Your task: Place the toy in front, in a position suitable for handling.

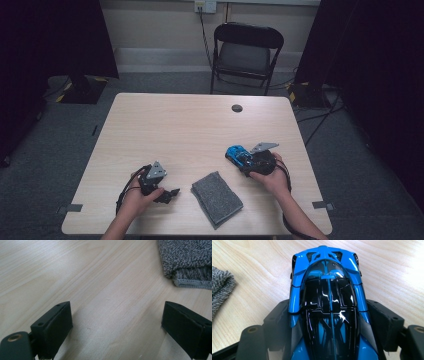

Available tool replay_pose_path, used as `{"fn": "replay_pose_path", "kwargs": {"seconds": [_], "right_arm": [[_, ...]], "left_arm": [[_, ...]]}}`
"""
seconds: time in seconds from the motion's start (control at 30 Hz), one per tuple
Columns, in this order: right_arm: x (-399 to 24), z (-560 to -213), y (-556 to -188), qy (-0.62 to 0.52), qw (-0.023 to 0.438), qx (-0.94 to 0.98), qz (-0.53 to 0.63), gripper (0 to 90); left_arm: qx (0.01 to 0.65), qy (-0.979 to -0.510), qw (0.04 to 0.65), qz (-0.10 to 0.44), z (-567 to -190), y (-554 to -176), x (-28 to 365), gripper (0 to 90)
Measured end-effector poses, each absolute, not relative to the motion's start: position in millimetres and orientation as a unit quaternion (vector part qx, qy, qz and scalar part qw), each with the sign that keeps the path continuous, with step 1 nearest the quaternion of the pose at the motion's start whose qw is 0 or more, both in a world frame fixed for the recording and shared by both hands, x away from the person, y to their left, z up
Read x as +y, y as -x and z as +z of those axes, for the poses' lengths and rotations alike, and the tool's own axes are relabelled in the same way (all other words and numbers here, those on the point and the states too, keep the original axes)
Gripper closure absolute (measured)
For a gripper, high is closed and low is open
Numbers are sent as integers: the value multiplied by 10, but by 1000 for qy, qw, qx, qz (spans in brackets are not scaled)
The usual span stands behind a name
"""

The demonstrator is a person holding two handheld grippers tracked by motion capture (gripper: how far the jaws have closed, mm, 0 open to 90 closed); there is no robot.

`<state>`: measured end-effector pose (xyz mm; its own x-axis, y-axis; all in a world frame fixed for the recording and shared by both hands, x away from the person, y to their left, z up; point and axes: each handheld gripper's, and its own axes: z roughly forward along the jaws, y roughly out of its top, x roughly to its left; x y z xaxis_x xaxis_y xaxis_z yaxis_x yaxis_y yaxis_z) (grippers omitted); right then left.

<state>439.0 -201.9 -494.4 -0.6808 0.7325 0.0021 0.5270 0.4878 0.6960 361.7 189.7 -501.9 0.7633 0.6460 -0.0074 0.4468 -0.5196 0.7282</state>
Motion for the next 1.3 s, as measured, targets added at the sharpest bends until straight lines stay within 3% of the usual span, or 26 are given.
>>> {"fn": "replay_pose_path", "kwargs": {"seconds": [1.3], "right_arm": [[-2051,-4792,-4438,-394,128,841,349,259]], "left_arm": [[317,-861,374,133,-5019,-3616,1898,91]]}}
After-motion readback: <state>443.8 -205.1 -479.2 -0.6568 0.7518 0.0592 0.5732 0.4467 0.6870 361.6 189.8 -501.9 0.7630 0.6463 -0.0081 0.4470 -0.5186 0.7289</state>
